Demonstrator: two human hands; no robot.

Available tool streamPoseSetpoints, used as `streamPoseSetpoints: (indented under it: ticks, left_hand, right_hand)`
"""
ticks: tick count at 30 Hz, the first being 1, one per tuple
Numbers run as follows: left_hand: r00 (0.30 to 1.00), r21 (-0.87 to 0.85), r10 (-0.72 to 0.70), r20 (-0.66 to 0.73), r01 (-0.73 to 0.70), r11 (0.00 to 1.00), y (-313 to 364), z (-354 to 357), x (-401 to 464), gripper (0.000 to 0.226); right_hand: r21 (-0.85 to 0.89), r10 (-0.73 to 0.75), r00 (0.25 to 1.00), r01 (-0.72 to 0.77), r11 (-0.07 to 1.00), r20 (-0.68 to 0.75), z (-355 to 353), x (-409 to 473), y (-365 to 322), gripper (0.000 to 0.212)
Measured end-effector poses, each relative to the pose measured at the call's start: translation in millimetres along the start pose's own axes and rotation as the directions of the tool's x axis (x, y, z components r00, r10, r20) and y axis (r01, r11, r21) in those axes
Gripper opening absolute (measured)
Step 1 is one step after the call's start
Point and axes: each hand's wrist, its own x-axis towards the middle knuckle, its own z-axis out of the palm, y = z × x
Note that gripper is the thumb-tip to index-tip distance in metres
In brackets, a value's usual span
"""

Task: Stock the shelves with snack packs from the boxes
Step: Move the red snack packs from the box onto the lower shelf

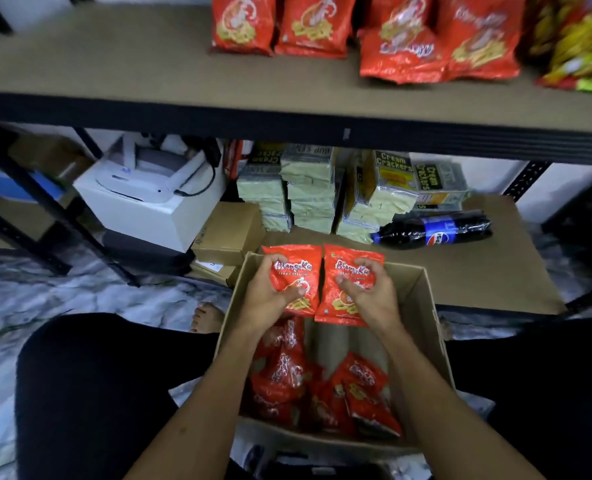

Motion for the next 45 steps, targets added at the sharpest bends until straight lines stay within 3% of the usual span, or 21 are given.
streamPoseSetpoints:
  ticks: [8, 12, 17, 23, 28, 29, 31, 32, 34, 40, 45]
  left_hand:
    - [0.93, -0.075, 0.342, -0.134, -0.353, 0.933, 114.3, -37.3, -33.7, 0.059]
    - [0.817, 0.014, 0.539, -0.202, -0.548, 0.836, 187.1, -55.7, -24.3, 0.06]
    - [0.698, 0.058, 0.671, -0.251, -0.681, 0.73, 247.3, -87.6, 3.2, 0.06]
    - [0.792, 0.13, 0.57, -0.218, -0.555, 0.822, 293.4, -113.4, 75.3, 0.076]
    - [0.801, 0.303, 0.574, -0.168, -0.512, 0.803, 303.4, -124.4, 110.8, 0.078]
    - [0.786, 0.43, 0.584, -0.204, -0.464, 0.775, 305.4, -127.6, 116.3, 0.078]
    - [0.713, 0.752, 0.645, -0.273, -0.259, 0.605, 313.2, -137.3, 133.8, 0.085]
    - [0.683, 0.816, 0.678, -0.271, -0.21, 0.538, 318.7, -140.3, 141.7, 0.088]
    - [0.673, 0.838, 0.702, -0.231, -0.229, 0.495, 328.7, -139.7, 155.4, 0.09]
    - [0.753, 0.795, 0.644, -0.135, -0.306, 0.523, 328.5, -125.6, 190.2, 0.087]
    - [0.747, 0.819, 0.646, -0.155, -0.269, 0.507, 325.7, -116.3, 198.6, 0.1]
  right_hand:
    - [-0.139, -0.428, 0.903, 0.428, 0.893, 0.03, -4.2, -36.8, -109.0, 0.049]
    - [-0.209, -0.59, 0.807, 0.572, 0.793, -0.03, 9.2, -42.3, -181.4, 0.051]
    - [-0.266, -0.682, 0.731, 0.657, 0.705, -0.002, 34.9, -43.2, -251.6, 0.053]
    - [-0.58, -0.74, 0.672, 0.613, 0.536, 0.026, 64.1, 21.0, -328.3, 0.059]
    - [-0.795, -0.789, 0.613, 0.495, 0.35, 0.034, 77.6, 70.3, -358.4, 0.05]
    - [-0.849, -0.804, 0.594, 0.425, 0.313, 0.001, 79.7, 77.0, -361.9, 0.048]
    - [-0.921, -0.837, 0.545, 0.307, 0.238, -0.035, 82.0, 88.2, -370.1, 0.041]
    - [-0.941, -0.857, 0.515, 0.275, 0.197, -0.029, 82.6, 94.2, -372.9, 0.036]
    - [-0.968, -0.883, 0.47, 0.213, 0.13, -0.016, 82.9, 106.5, -374.5, 0.024]
    - [-0.957, -0.899, 0.437, 0.253, 0.141, -0.017, 78.7, 137.1, -365.3, 0.025]
    - [-0.965, -0.885, 0.465, 0.227, 0.133, -0.012, 82.0, 149.6, -357.9, 0.034]
